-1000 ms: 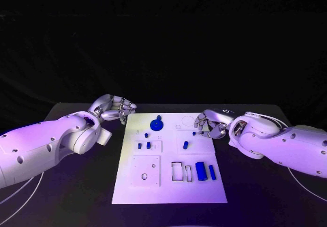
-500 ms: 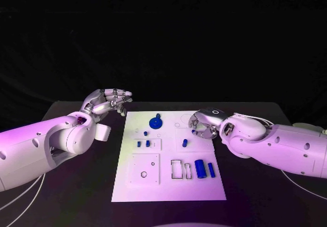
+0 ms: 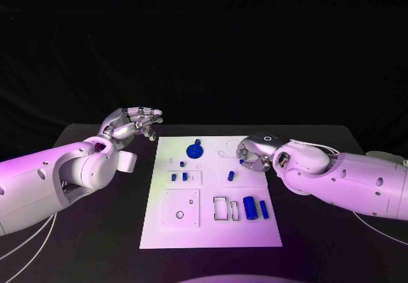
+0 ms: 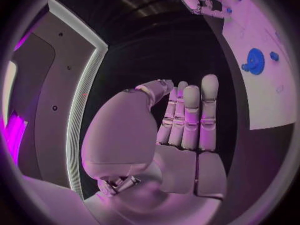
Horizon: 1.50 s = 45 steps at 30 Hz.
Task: Assemble the parts on the task board
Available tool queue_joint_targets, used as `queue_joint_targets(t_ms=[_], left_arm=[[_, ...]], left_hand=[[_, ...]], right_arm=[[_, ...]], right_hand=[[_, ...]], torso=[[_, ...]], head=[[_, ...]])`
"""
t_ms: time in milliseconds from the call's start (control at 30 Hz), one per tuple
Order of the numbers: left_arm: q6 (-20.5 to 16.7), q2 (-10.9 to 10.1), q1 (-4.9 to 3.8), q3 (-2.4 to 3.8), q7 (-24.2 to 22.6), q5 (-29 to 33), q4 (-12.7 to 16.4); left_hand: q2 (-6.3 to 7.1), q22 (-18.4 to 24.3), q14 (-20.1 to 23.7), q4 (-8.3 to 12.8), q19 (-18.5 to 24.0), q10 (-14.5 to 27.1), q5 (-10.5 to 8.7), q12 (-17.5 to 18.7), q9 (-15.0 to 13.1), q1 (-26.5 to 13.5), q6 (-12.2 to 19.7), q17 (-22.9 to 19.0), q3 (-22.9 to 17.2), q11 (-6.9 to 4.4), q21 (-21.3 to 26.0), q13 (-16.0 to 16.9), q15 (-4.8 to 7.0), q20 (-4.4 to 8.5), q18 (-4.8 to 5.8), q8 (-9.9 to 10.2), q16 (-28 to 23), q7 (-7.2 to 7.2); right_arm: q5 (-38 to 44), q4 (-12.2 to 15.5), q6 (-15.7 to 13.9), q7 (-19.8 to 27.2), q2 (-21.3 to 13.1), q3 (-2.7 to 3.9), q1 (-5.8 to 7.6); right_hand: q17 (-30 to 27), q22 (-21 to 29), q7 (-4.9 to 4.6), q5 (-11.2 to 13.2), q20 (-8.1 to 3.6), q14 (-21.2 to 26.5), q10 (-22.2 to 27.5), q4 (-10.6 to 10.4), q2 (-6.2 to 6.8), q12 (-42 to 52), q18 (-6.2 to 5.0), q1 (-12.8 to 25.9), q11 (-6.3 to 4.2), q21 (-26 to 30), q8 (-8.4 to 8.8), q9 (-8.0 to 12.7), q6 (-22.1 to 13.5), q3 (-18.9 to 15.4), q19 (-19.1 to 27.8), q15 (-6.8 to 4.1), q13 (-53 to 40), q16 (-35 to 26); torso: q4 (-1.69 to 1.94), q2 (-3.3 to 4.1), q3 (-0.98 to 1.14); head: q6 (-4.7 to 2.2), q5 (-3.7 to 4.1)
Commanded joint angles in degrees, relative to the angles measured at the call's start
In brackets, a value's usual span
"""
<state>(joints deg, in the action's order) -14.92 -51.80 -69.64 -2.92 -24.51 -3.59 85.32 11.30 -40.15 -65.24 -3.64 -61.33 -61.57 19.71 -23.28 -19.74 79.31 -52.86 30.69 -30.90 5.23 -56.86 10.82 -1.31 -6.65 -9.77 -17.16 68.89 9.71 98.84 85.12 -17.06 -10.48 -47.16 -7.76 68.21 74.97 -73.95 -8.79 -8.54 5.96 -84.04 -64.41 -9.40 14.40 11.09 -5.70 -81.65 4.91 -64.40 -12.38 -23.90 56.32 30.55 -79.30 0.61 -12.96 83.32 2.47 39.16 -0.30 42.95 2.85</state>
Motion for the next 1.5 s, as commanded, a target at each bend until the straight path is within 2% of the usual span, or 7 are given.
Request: queue_joint_targets(t_ms=[33, 233, 633, 800, 933, 1200, 1500], left_arm=[[0.86, -0.11, -0.08, 0.04, -0.16, 0.84, 0.07], [0.77, -0.10, -0.08, 0.04, 0.40, 0.85, -0.05], [0.56, -0.18, -0.09, 0.04, 0.98, 0.85, -0.12], [0.61, -0.20, -0.09, 0.04, 1.14, 0.84, -0.09], [0.55, -0.18, -0.09, 0.04, 1.25, 0.84, -0.11], [0.09, -0.15, -0.09, 0.04, 1.31, 0.82, -0.33], [-0.26, -0.06, -0.09, 0.04, 1.39, 0.82, -0.90]], left_hand=[[-0.08, 0.12, -0.24, -0.06, -0.14, 0.05, -0.04, -0.37, -0.07, -0.22, 0.16, 0.07, 0.28, -0.01, 0.28, 0.09, 0.31, 0.22, -0.52, -0.28, 0.37, -0.21], [-0.14, 0.51, -0.14, -0.05, -0.05, 0.28, -0.02, -0.44, -0.05, -0.22, 0.33, -0.23, 0.42, 0.06, 0.58, 0.15, 0.27, 0.23, -0.57, -0.21, 0.31, -0.13], [-0.27, 0.71, -0.19, -0.11, -0.11, 0.57, 0.00, -0.55, -0.02, -0.28, 0.52, -0.17, 0.58, 0.15, 0.77, 0.24, 0.21, 0.22, -0.57, -0.14, 0.39, -0.02], [-0.29, 0.78, -0.17, -0.07, -0.12, 0.67, 0.03, -0.59, -0.01, -0.22, 0.60, -0.22, 0.61, 0.16, 0.84, 0.28, 0.20, 0.21, -0.58, -0.10, 0.38, 0.00], [-0.33, 0.87, -0.13, 0.02, -0.14, 0.80, 0.08, -0.65, 0.01, -0.09, 0.70, -0.30, 0.62, 0.19, 0.93, 0.32, 0.18, 0.21, -0.59, -0.07, 0.37, 0.03], [-0.31, 2.24, 0.81, 0.38, 0.50, 1.43, 0.31, -0.81, 0.08, 0.28, 1.09, -1.86, 0.65, 0.36, 2.01, 0.46, 0.08, 0.16, -0.81, 0.11, -0.25, 0.19], [-0.32, 2.41, 1.28, 0.46, 0.65, 1.82, 0.33, -1.00, 0.13, 0.31, 1.32, -2.07, 0.74, 0.50, 2.34, 0.59, -0.04, 0.08, -0.80, 0.20, -0.54, 0.32]], right_arm=[[1.99, -0.12, 2.52, -1.06, 0.21, -0.02, -0.11], [2.11, -0.50, 2.74, -0.94, 0.66, -0.04, -0.42], [1.94, -0.72, 2.64, -0.80, 1.16, -0.05, -1.03], [1.92, -0.75, 2.58, -1.08, 1.29, -0.05, -1.11], [1.96, -0.66, 1.58, -1.66, 1.43, -0.05, -1.20], [1.98, -0.04, -1.91, -1.85, 1.01, -0.03, -1.27], [0.95, 1.27, -5.61, -1.45, -0.33, 0.28, -0.89]], right_hand=[[1.86, -0.21, 0.13, 0.36, 0.06, -3.31, -0.77, 0.21, -0.03, -0.02, 0.51, 0.62, -0.08, -0.33, -0.30, -0.05, 0.47, 0.55, -0.36, -0.26, 0.17, 0.39], [1.99, -0.75, 0.42, 0.54, -0.09, -3.32, -1.86, 0.79, -0.70, 0.18, 0.59, 0.73, -0.43, -0.94, -0.68, -0.18, 1.36, 1.34, -0.55, -0.57, 0.44, 0.51], [2.60, -2.57, 1.05, 2.58, -0.51, -3.45, -3.83, 2.00, -2.67, 0.30, 1.04, 1.11, -1.10, -3.38, -1.42, -0.50, 3.07, 3.38, -1.52, -1.12, 0.73, 0.91], [3.08, -3.43, 1.62, 3.15, -1.00, -3.59, -5.61, 3.86, -4.30, 0.59, 1.21, 0.46, -1.77, -4.46, -2.48, -1.19, 4.58, 4.74, -1.95, -1.69, 0.54, 1.21], [3.24, -3.97, 1.55, 2.49, -1.23, -3.63, -6.23, 5.09, -4.99, 0.47, 1.35, 0.21, -1.84, -5.15, -2.74, -1.54, 4.61, 5.79, -2.20, -1.84, 0.49, 1.32], [3.30, -4.59, 1.49, 1.36, -1.33, -3.65, -6.82, 6.65, -4.89, 0.07, 1.47, 0.96, -1.85, -5.80, -3.01, -2.00, 4.59, 7.04, -2.39, -1.84, 0.43, 1.40], [3.42, -4.86, 1.47, 1.26, -1.33, -3.67, -6.99, 7.04, -4.67, -0.07, 1.54, 1.54, -1.84, -6.13, -3.13, -2.17, 4.67, 7.21, -2.48, -1.83, 0.40, 1.47]], torso=[[0.00, -0.04, 0.07], [0.07, -0.01, 0.06], [0.05, 0.06, 0.01], [0.04, 0.04, -0.02], [0.03, -0.01, 0.00], [0.04, -0.07, 0.03], [0.00, -0.16, -0.02]], head=[[0.05, 0.01], [0.01, -0.01], [0.27, -0.08], [0.41, -0.06], [0.48, -0.09], [0.50, -0.28], [0.19, -0.27]])
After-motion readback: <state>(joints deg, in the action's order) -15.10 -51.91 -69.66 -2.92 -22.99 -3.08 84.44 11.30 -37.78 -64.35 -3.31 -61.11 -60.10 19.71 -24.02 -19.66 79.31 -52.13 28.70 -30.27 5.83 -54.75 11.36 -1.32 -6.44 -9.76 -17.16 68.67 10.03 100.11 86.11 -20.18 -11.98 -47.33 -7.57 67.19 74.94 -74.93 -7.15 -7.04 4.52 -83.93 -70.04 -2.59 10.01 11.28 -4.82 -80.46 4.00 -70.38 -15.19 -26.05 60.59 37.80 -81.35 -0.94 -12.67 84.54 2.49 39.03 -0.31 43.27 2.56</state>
